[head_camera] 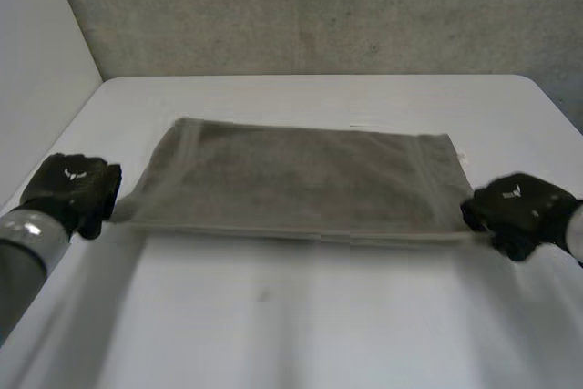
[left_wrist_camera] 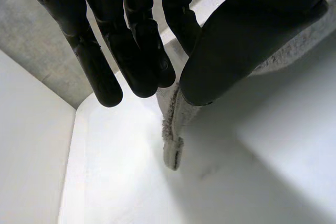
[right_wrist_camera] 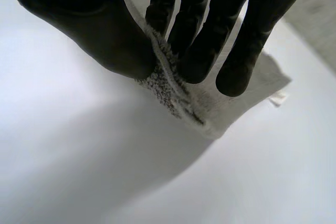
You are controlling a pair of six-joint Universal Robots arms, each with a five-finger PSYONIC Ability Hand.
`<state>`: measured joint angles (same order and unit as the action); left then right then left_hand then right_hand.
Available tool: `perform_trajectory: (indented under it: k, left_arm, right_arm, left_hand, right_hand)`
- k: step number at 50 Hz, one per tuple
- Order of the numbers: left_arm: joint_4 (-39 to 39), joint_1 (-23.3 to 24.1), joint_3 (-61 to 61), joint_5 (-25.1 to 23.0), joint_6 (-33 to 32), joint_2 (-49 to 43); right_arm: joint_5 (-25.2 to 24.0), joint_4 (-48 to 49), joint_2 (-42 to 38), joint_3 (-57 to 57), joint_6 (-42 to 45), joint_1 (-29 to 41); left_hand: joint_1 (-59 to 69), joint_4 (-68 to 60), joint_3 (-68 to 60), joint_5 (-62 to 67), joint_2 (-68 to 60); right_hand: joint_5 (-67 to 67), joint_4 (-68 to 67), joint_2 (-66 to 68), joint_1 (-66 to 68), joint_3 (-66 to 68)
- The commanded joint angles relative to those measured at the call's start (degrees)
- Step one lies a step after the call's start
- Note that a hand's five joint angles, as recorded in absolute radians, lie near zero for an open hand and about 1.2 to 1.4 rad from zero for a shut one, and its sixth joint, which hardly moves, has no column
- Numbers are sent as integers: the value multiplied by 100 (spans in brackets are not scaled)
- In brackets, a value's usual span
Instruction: Fold the towel.
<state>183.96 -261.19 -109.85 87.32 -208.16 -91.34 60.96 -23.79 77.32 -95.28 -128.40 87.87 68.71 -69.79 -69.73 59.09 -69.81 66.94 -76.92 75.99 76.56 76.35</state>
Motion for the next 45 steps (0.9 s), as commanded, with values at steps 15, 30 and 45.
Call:
perform_trajectory:
  k: [15, 30, 45]
  left_arm:
    - [-802, -292, -688, -849, -480, 1465]
    - [254, 208, 1358, -726, -374, -1717]
    - [351, 481, 4320, 117, -322, -4285]
  right_arm:
    - [-1693, -1681, 1165, 97, 1106, -1677]
    - [-147, -163, -1349, 1678, -17, -51]
    - [1128, 990, -3195, 3919, -1012, 766]
  left_hand:
    - [1129, -1021, -1027, 1091, -1019]
    - [1129, -1021, -1027, 1091, -1019]
    - [1129, -1021, -1027, 1091, -1019]
  right_hand:
    - [306, -308, 401, 344, 365]
    - [306, -308, 401, 344, 365]
    - [306, -308, 401, 344, 365]
